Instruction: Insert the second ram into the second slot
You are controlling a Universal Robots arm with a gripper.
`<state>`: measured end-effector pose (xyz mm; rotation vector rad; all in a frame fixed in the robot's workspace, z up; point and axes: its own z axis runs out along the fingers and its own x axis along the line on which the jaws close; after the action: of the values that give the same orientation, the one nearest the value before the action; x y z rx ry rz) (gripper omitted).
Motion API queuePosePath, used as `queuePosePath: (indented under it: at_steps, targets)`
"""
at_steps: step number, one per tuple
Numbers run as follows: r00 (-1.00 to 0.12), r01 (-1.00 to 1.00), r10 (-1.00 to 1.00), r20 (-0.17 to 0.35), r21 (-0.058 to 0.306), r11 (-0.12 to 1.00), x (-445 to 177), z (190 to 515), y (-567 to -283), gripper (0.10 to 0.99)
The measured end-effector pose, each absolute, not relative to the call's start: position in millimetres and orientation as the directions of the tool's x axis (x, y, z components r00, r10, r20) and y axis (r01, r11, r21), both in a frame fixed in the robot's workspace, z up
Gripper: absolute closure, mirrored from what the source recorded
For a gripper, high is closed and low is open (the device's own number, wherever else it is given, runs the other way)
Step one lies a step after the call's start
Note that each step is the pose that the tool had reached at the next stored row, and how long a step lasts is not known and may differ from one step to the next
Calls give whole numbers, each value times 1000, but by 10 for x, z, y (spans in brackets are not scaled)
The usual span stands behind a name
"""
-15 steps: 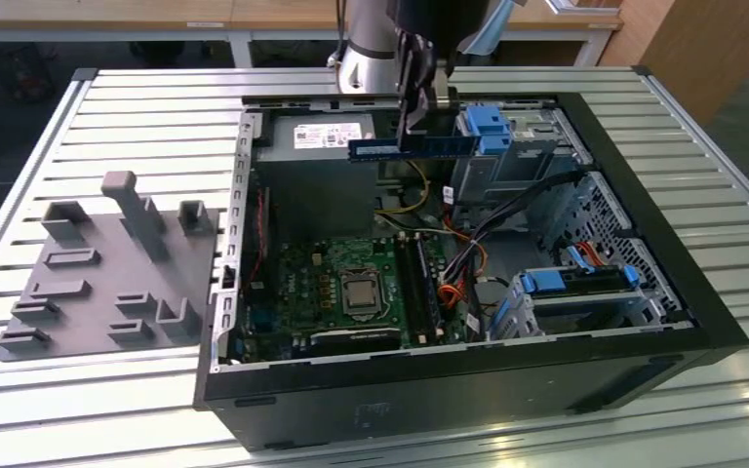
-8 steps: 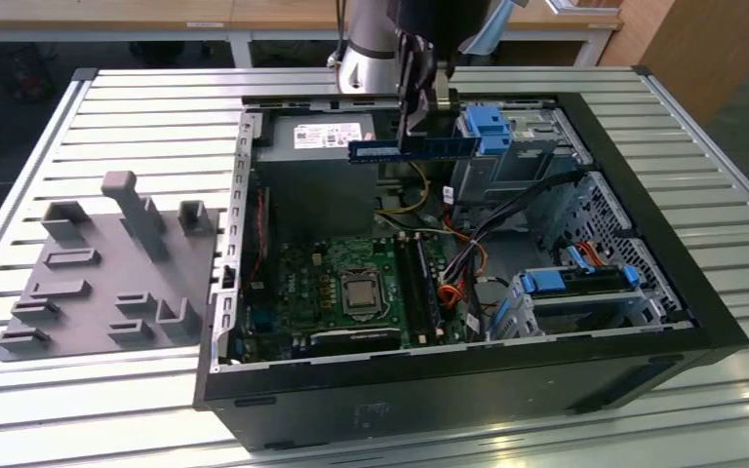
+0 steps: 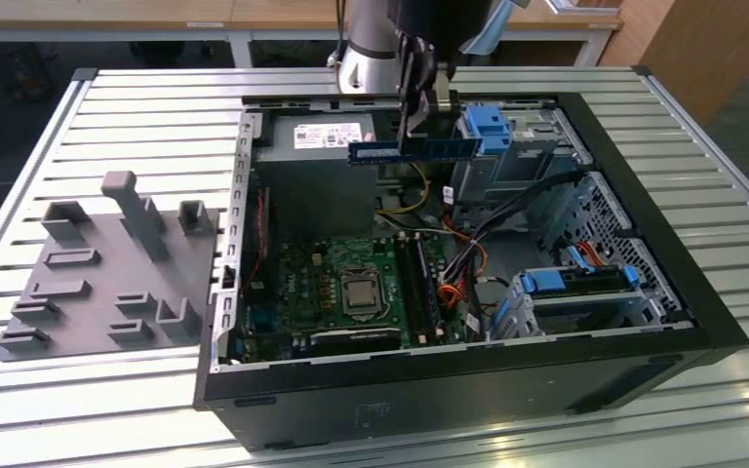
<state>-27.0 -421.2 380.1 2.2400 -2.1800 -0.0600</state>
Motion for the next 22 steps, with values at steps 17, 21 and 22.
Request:
queuePosePath:
  at_steps: [17, 21, 22]
  targets:
    - [27, -999, -1000, -17, 38, -27, -270, 3801, -4253, 953]
    - [27, -999, -1000, -17, 38, -27, -270, 3802, -4261, 953]
    - [27, -999, -1000, -17, 38, -27, -270, 3801, -4264, 953]
